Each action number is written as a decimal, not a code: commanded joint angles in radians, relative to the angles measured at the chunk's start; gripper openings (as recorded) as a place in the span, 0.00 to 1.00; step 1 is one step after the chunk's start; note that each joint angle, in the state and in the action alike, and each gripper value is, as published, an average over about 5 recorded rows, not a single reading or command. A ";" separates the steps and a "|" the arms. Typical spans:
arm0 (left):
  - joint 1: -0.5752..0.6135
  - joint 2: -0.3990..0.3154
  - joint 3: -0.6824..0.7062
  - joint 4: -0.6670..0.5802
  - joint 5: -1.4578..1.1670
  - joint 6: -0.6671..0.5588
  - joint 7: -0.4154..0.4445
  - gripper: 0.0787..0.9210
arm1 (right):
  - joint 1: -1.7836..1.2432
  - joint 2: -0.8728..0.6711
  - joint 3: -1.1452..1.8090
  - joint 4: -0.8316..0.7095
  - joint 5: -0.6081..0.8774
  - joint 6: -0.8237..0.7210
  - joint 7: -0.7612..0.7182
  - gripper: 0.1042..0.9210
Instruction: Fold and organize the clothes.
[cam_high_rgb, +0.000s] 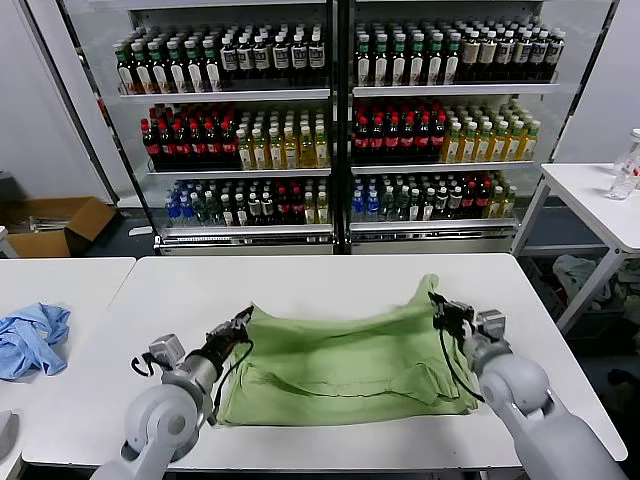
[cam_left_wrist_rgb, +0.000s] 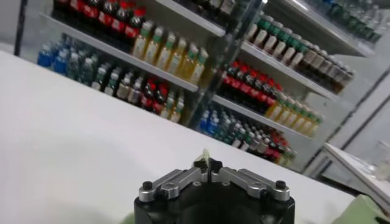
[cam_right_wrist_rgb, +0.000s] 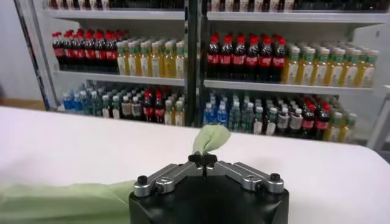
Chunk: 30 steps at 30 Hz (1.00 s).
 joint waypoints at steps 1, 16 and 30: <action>0.124 -0.001 0.001 -0.080 0.144 0.090 0.023 0.01 | -0.174 -0.024 0.056 0.144 -0.044 -0.106 0.021 0.03; 0.208 -0.156 -0.038 -0.003 0.603 0.012 -0.077 0.38 | -0.218 -0.027 0.065 0.229 -0.215 -0.079 0.021 0.54; 0.293 -0.241 0.017 0.031 0.703 0.014 -0.042 0.85 | -0.225 -0.044 0.102 0.223 -0.179 -0.062 0.020 0.88</action>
